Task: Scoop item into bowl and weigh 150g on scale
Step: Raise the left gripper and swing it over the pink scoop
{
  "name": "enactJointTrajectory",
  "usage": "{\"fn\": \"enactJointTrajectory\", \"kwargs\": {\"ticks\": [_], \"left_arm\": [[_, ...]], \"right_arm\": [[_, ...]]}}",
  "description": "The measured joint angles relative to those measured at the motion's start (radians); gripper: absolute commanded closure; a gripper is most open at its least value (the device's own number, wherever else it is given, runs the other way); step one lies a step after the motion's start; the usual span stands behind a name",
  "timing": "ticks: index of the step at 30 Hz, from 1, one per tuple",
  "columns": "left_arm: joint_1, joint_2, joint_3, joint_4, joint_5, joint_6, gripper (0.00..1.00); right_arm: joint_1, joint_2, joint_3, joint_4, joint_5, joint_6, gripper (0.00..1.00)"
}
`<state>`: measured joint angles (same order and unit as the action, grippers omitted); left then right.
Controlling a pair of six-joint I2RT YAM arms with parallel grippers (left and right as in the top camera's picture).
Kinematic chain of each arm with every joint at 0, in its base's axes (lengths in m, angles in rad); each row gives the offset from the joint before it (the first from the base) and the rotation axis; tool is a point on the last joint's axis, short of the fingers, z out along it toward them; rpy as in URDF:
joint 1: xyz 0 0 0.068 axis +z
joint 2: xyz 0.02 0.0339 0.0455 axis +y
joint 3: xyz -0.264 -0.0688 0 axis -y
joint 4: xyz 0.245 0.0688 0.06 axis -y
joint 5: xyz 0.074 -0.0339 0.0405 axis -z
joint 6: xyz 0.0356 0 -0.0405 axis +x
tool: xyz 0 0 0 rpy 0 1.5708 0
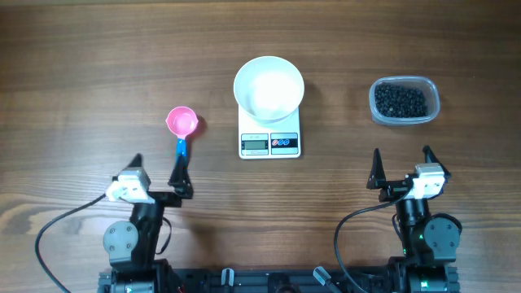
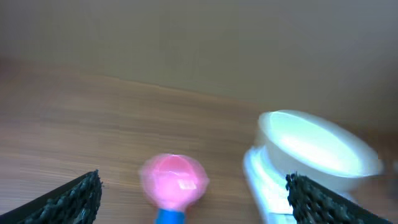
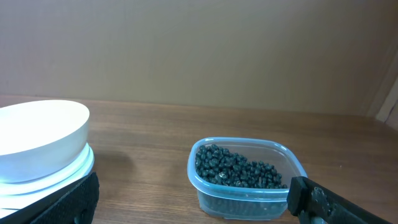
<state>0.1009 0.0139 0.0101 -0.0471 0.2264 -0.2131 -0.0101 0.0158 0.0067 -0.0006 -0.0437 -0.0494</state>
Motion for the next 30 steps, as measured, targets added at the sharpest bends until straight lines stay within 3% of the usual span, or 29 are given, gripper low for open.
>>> {"fn": "enactJointTrajectory", "kwargs": {"ticks": [3, 6, 11, 14, 21, 30], "left_arm": [[-0.005, 0.000, 0.000, 0.016, 0.141, -0.206, 0.00], [-0.005, 0.000, -0.003, 0.086, 0.238, -0.326, 0.00], [-0.005, 0.001, 0.008, 0.323, 0.402, -0.418, 0.00], [-0.005, 0.002, 0.075, 0.287, 0.444, -0.422, 0.00], [-0.005, 0.128, 0.461, -0.106, 0.479, -0.325, 0.00], [-0.005, 0.636, 1.128, -0.864, 0.483, -0.155, 0.00]], "right_arm": [[0.000, 0.000, 0.000, 0.000, 0.000, 0.000, 0.00], [0.000, 0.000, 0.000, 0.000, 0.000, 0.000, 0.00], [0.000, 0.000, 0.000, 0.000, 0.000, 0.000, 0.00], [0.000, 0.000, 0.000, 0.000, 0.000, 0.000, 0.00], [0.000, 0.001, 0.000, 0.000, 0.000, 0.000, 0.00], [0.000, 0.001, 0.000, 0.000, 0.000, 0.000, 0.00]]}}
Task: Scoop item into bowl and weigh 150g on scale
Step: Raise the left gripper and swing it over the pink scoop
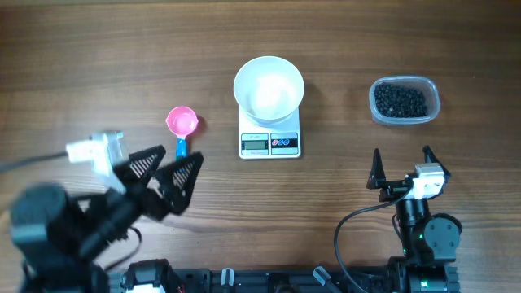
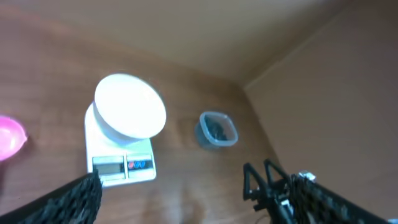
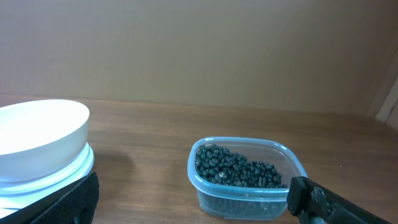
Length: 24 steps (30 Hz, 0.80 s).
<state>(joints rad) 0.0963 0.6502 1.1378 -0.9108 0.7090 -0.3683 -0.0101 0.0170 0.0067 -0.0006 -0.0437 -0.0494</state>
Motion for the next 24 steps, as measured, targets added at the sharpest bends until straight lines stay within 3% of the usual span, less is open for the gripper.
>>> {"fn": "enactJointTrajectory", "kwargs": {"ticks": [4, 10, 17, 24], "left_arm": [[0.000, 0.172, 0.181, -0.158, 0.046, 0.031, 0.00], [0.000, 0.242, 0.217, -0.232, 0.099, 0.051, 0.01], [-0.082, 0.271, 0.291, -0.389, -0.051, 0.057, 0.00], [-0.248, 0.426, 0.433, -0.568, -0.268, 0.052, 0.00]], "right_arm": [[0.000, 0.001, 0.000, 0.000, 0.000, 0.000, 0.00], [0.000, 0.001, 0.000, 0.000, 0.000, 0.000, 0.00], [0.000, 0.001, 0.000, 0.000, 0.000, 0.000, 0.00], [0.000, 0.001, 0.000, 0.000, 0.000, 0.000, 0.00]]}}
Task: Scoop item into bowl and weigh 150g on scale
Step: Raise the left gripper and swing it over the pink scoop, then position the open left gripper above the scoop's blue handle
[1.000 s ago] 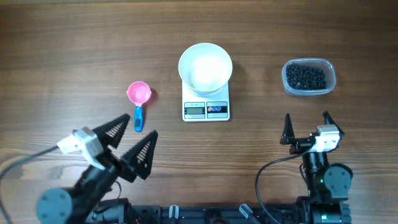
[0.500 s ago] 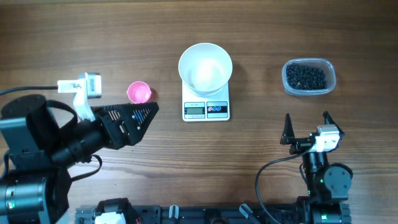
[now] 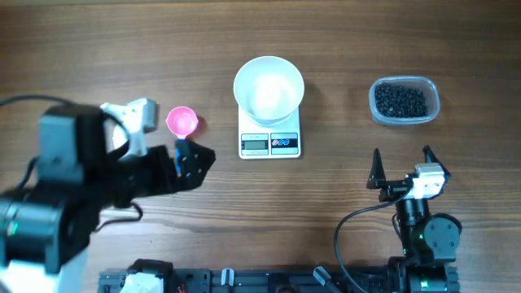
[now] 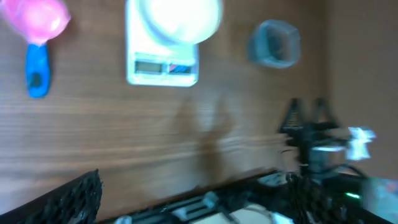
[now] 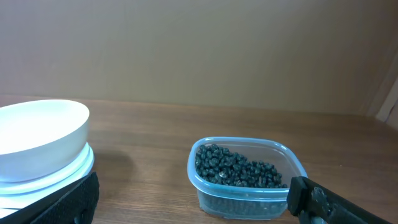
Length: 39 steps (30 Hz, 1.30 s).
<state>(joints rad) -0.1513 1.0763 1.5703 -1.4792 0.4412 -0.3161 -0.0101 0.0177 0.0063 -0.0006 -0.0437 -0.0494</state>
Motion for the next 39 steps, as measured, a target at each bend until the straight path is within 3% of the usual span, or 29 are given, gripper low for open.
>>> {"fn": "enactJointTrajectory", "kwargs": {"ticks": [5, 16, 21, 33, 39], "left_arm": [[-0.060, 0.118, 0.002, -0.018, -0.113, -0.026, 0.00], [-0.063, 0.246, 0.002, -0.031, -0.163, -0.023, 0.00], [-0.062, 0.294, 0.002, -0.043, -0.267, -0.018, 0.00], [0.244, 0.298, 0.001, -0.032, -0.309, 0.037, 0.00], [0.293, 0.297, -0.052, 0.026, -0.294, 0.075, 0.00]], "right_arm": [[0.000, 0.000, 0.000, 0.000, 0.000, 0.000, 0.00], [0.000, 0.000, 0.000, 0.000, 0.000, 0.000, 0.00], [0.000, 0.000, 0.000, 0.000, 0.000, 0.000, 0.00], [0.000, 0.000, 0.000, 0.000, 0.000, 0.000, 0.00], [0.000, 0.000, 0.000, 0.000, 0.000, 0.000, 0.00]]}}
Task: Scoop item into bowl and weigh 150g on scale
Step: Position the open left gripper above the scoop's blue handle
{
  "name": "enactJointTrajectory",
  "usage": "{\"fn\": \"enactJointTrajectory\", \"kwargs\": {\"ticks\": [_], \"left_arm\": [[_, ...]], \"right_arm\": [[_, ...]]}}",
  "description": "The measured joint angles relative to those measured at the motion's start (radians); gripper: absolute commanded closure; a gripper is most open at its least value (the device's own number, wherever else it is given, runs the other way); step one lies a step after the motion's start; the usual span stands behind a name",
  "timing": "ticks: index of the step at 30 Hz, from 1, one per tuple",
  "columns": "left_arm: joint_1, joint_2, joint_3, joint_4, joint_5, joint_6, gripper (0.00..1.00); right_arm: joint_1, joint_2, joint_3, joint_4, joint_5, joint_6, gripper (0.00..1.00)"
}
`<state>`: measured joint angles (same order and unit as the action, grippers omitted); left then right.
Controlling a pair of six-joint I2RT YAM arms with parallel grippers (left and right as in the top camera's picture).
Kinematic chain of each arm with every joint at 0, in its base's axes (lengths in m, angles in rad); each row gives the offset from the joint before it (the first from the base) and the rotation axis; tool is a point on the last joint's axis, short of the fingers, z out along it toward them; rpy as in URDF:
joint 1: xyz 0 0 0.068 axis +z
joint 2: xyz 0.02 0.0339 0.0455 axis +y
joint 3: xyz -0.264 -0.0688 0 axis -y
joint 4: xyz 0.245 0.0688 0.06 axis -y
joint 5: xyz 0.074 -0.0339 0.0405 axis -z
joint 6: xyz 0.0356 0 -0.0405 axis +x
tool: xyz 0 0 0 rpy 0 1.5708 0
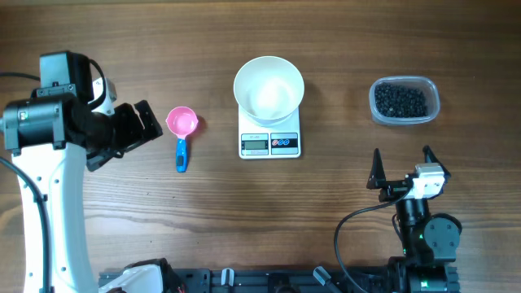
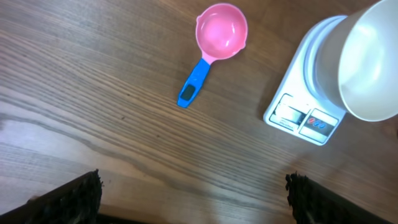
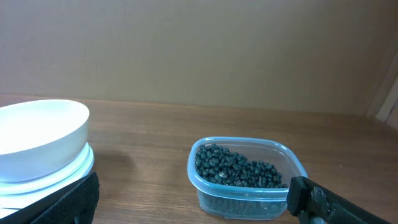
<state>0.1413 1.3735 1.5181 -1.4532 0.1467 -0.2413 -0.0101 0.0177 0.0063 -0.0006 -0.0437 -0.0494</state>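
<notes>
A pink scoop (image 1: 181, 122) with a blue handle lies on the wooden table, left of a white scale (image 1: 269, 144) that carries an empty white bowl (image 1: 269, 88). At the far right stands a clear tub of dark beans (image 1: 404, 101). My left gripper (image 1: 122, 137) hangs open, high over the table to the left of the scoop. The left wrist view looks down on the scoop (image 2: 221, 32), scale (image 2: 303, 114) and bowl (image 2: 372, 62). Near the front edge my right gripper (image 1: 401, 159) rests open, facing the tub (image 3: 245, 177) and bowl (image 3: 37, 130).
Bare wooden table (image 1: 342, 41) lies all around the objects. The arm bases and cables sit along the front edge (image 1: 269, 281). A plain brown wall stands behind the table in the right wrist view.
My left arm has shifted left and back, from just beside the scoop's handle to further left of the scoop. Its camera now looks down on the scoop. The right arm has not moved.
My left gripper first rested open at the front edge, just behind the scoop's handle. Then it was raised and tilted over the front left. Then it stood beside the scoop, and now high to the scoop's left. Scoop, bowl, tub and right arm stayed put.
</notes>
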Motion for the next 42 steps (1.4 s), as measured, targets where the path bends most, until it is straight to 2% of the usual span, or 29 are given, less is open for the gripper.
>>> {"fn": "enactJointTrajectory", "kwargs": {"ticks": [6, 10, 19, 28, 42], "left_arm": [[0.004, 0.002, -0.209, 0.166, -0.008, 0.005, 0.00], [0.004, 0.002, -0.287, 0.233, -0.045, 0.005, 0.00], [0.004, 0.002, -0.312, 0.313, -0.072, 0.005, 0.00], [0.004, 0.002, -0.470, 0.442, -0.075, 0.005, 0.00], [0.004, 0.002, -0.474, 0.497, -0.075, 0.005, 0.00]], "right_arm": [[0.000, 0.000, 0.000, 0.000, 0.000, 0.000, 0.00], [0.000, 0.000, 0.000, 0.000, 0.000, 0.000, 0.00], [0.000, 0.000, 0.000, 0.000, 0.000, 0.000, 0.00], [0.000, 0.000, 0.000, 0.000, 0.000, 0.000, 0.00], [0.000, 0.000, 0.000, 0.000, 0.000, 0.000, 0.00]]}}
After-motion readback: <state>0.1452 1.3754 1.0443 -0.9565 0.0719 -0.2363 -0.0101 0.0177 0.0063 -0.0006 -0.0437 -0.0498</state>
